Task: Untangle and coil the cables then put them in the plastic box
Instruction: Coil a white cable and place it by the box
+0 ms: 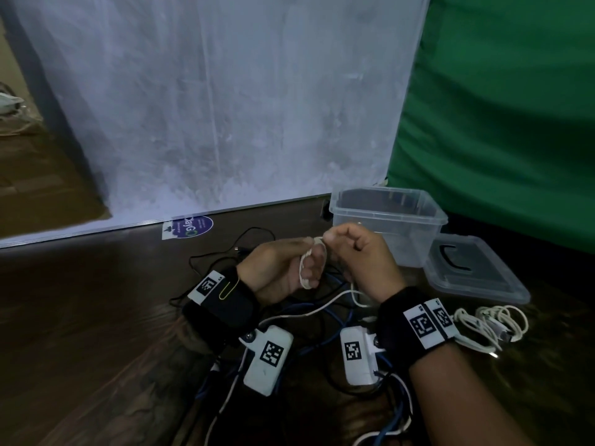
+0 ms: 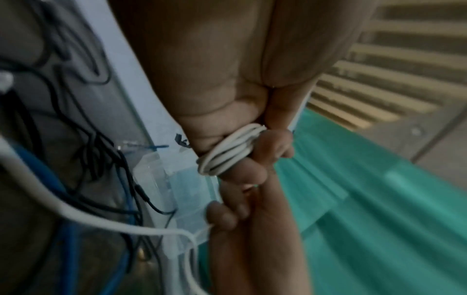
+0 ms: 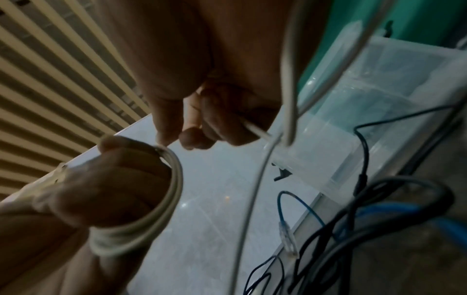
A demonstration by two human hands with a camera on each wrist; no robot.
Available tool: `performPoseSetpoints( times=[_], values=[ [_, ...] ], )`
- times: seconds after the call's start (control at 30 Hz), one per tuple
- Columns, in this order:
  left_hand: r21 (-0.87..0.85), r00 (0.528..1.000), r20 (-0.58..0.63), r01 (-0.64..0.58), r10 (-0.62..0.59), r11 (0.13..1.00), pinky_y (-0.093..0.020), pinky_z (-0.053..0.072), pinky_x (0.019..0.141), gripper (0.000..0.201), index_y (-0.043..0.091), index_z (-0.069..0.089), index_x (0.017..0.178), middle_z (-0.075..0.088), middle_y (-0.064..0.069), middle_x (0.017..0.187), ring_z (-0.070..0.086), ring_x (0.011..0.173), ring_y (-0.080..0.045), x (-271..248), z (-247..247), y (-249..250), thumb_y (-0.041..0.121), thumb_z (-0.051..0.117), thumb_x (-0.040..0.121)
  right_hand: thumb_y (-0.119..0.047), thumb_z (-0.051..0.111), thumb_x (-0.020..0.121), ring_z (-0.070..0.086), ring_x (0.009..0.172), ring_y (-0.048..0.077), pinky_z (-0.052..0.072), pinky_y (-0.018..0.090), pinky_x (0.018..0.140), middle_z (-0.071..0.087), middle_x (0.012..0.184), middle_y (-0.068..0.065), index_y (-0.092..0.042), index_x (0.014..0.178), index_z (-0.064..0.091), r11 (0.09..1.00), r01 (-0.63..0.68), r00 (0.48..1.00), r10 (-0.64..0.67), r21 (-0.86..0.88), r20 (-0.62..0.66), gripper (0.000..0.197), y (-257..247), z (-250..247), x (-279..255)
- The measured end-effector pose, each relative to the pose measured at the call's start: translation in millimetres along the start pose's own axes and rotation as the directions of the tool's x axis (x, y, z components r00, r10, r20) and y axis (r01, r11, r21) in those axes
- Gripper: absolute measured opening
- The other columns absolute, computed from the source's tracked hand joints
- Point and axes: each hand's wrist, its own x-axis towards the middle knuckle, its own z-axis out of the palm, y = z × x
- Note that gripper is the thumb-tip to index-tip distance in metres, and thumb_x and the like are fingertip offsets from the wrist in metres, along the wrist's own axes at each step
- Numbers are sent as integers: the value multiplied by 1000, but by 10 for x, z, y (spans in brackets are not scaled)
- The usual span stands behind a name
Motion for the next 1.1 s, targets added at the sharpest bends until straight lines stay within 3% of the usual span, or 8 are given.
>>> performPoseSetpoints(
  times=[0.23, 0.33, 0.47, 0.6, 0.77, 0.87, 0.97, 1.1],
  values=[
    [-430, 982, -115, -185, 149, 884, -26, 46, 64, 33, 9, 57, 82, 40, 4, 70, 40, 58, -9, 21, -152, 94, 22, 33, 100, -18, 49, 103, 39, 42, 6, 42, 22, 43, 53, 64, 4, -14, 92, 68, 969, -242, 932, 247, -52, 267, 23, 62, 61, -54],
    [-441, 932, -274, -342, 238, 830, -25, 50, 63, 32, 9, 56, 80, 45, 4, 66, 45, 54, -8, 9, -231, 205, 19, 33, 99, -16, 47, 104, 36, 40, 8, 34, 18, 38, 52, 60, 3, -9, 104, 69, 948, -306, 882, 318, -91, 348, 22, 68, 31, -90],
    [-468, 903, -329, -411, 277, 783, -24, 51, 66, 36, 8, 60, 78, 44, 4, 69, 46, 55, -9, -20, -375, 325, 19, 33, 99, -20, 44, 105, 26, 42, 8, 19, 19, 42, 37, 54, -2, -9, 110, 67, 951, -295, 884, 309, -95, 350, 26, 25, 68, -83],
    [-424, 871, -393, -457, 295, 782, -23, 49, 60, 25, 10, 54, 76, 43, 4, 63, 45, 50, -9, 11, -370, 264, 18, 37, 94, -21, 45, 105, 27, 39, 6, 23, 18, 40, 37, 50, -5, -10, 106, 62, 947, -300, 877, 322, -118, 355, 21, 12, 105, -82],
    [-334, 877, -422, -386, 230, 860, -20, 24, 40, 46, 21, 39, 48, 27, 8, 41, 27, 33, -7, -29, -428, 270, 27, 36, 93, -17, 45, 104, 34, 40, 7, 45, 23, 47, 42, 48, -7, -7, 94, 62, 953, -286, 868, 302, -100, 394, 22, 9, 57, -68],
    [-326, 898, -381, -353, 220, 877, -19, 20, 38, 40, 22, 37, 44, 26, 8, 37, 24, 29, -6, -46, -447, 263, 26, 39, 84, -15, 47, 103, 33, 44, 9, 33, 22, 43, 48, 58, -1, -9, 91, 63, 943, -318, 861, 331, -101, 386, 21, 13, 94, -70],
    [-382, 881, -413, -398, 231, 834, -19, 26, 41, 41, 21, 41, 48, 29, 8, 41, 28, 34, -7, -51, -444, 278, 27, 38, 89, -18, 49, 102, 26, 42, 7, 21, 18, 40, 40, 58, -3, -14, 94, 62, 946, -311, 893, 324, -92, 313, 16, 2, 98, -54],
    [-419, 818, -518, -497, 249, 760, -27, 51, 63, 26, 9, 55, 73, 47, 1, 62, 47, 53, -13, -40, -410, 300, 19, 37, 88, -17, 57, 99, 37, 41, 8, 36, 21, 39, 47, 59, 0, -14, 96, 62, 958, -167, 924, 234, -232, 302, 7, -11, 101, -78]
  ],
)
